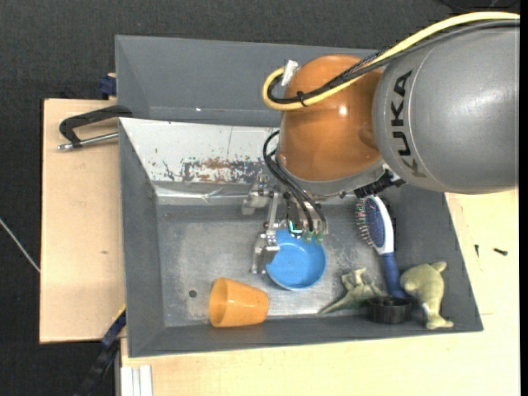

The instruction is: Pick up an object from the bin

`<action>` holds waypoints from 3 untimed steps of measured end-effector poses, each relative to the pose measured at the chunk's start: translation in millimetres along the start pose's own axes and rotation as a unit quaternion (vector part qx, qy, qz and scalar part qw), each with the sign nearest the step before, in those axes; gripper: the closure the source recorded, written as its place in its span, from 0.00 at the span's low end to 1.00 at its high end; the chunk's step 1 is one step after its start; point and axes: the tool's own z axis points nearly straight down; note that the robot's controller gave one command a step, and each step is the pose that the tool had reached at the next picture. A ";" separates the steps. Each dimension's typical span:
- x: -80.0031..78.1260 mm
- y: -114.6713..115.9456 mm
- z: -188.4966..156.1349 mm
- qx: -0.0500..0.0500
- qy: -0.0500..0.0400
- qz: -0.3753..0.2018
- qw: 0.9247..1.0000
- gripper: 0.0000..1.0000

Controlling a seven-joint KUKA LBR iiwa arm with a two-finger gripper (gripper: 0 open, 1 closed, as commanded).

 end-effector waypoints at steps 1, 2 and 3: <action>6.3 -107.4 57.7 0.002 -0.002 -0.089 0.996 0.00; -4.3 -81.5 110.5 -0.001 -0.001 -0.091 0.996 0.00; -21.9 -36.8 82.4 0.000 -0.008 -0.285 0.958 0.00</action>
Offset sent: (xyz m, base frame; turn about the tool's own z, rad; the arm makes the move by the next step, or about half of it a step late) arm -0.0064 -0.1036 -0.0564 -0.1852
